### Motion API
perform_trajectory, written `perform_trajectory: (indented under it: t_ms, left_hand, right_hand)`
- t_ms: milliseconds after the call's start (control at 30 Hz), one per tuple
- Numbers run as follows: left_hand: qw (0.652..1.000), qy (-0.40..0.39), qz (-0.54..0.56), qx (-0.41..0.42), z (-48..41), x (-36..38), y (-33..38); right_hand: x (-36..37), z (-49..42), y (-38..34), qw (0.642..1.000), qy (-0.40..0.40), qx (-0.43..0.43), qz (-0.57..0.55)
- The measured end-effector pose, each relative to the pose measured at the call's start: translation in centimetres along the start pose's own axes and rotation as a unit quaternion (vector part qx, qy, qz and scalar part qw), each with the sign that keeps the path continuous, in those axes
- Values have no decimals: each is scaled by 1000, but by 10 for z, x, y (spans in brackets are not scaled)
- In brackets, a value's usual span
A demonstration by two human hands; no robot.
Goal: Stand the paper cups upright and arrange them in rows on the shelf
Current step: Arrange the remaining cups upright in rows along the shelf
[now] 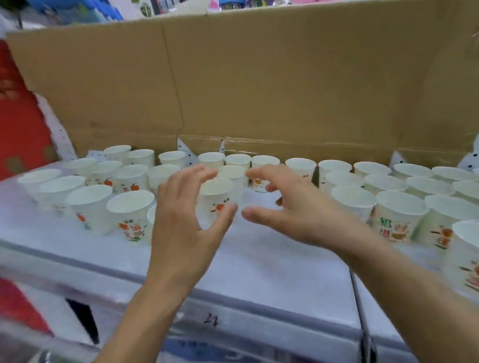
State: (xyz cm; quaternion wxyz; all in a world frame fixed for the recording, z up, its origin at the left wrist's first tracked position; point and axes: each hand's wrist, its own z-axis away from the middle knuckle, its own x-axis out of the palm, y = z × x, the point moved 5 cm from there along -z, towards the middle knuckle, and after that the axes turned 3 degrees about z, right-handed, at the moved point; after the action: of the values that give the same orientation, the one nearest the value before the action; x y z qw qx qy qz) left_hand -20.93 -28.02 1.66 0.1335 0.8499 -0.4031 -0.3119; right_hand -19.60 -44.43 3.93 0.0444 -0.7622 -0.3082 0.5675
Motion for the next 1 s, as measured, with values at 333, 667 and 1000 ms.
perform_trajectory:
  t_ms: [333,667,1000]
  left_hand:
    - [995,-50,-49,-72,23,-28,-57]
    - [987,-138,49,-70,17,9,-20]
    - [942,-286,175,31,8,94,71]
  right_hand:
    - [60,-71,-1,988,18,-49,144]
    - [-36,40,4,972,0,29,233]
    - [-91,115,49,928,-70,138,338]
